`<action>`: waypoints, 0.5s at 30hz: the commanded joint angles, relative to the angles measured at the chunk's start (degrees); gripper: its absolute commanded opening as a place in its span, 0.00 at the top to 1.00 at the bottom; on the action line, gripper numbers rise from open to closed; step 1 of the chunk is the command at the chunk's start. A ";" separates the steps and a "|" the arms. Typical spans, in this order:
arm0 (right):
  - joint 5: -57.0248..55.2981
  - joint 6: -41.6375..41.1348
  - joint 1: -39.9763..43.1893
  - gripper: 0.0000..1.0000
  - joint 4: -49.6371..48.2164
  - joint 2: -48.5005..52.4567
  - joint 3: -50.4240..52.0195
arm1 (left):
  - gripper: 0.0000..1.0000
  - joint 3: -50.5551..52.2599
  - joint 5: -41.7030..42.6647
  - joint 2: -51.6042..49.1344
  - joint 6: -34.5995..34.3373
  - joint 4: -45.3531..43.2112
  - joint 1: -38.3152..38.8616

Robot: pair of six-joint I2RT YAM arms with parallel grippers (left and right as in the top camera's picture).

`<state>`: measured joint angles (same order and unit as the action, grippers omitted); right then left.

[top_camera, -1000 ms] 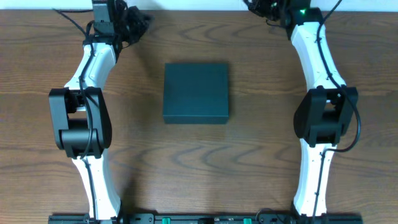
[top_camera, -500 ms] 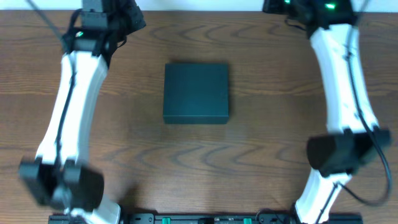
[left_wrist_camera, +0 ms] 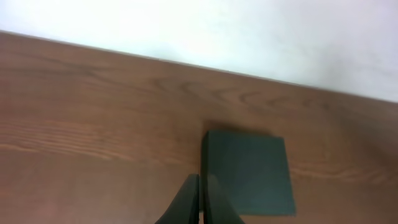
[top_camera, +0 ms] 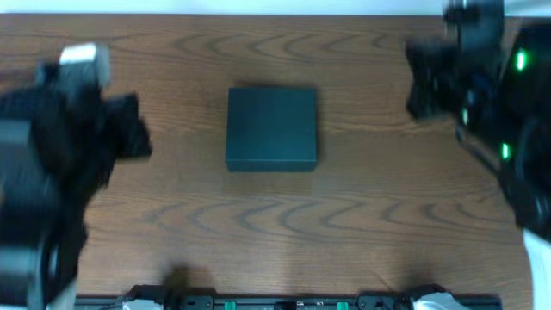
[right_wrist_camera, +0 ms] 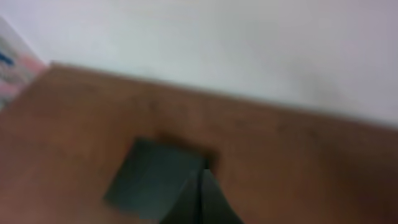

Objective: Pack container

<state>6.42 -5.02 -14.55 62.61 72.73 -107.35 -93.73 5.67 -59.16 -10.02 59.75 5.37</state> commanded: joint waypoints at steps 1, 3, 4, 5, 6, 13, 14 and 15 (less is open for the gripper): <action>-2.05 -1.90 -0.48 0.99 1.40 -3.74 9.68 | 0.94 10.25 -2.03 7.96 1.46 -1.27 -0.09; -2.19 -2.21 -0.48 0.98 1.03 -7.82 15.72 | 0.94 17.64 -2.03 13.49 0.94 -3.58 -0.09; -2.78 -2.21 -0.48 0.98 0.79 -9.16 18.01 | 0.94 20.92 -1.77 15.74 0.04 -4.83 -0.09; -3.48 -2.23 -0.48 0.91 0.83 -10.12 19.85 | 0.94 22.80 -1.62 17.03 -1.01 -5.51 -0.09; -3.65 -2.21 -0.48 0.55 0.90 -10.78 21.62 | 0.91 24.61 -1.62 18.25 -2.93 -6.03 -0.09; -3.61 -2.21 -0.48 0.01 1.57 -9.07 24.33 | 0.05 25.16 -1.60 18.51 -8.76 -6.08 -0.09; -3.61 -2.21 -0.48 0.01 1.55 -8.72 24.33 | 0.05 25.16 -1.60 18.49 -9.79 -6.01 -0.09; -3.61 -2.21 -0.48 0.01 1.57 -8.39 24.33 | 0.05 25.16 -1.55 18.45 -10.82 -5.73 -0.09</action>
<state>3.40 -6.79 -14.55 64.05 63.72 -83.48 -68.42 4.47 -40.97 -17.72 53.80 5.37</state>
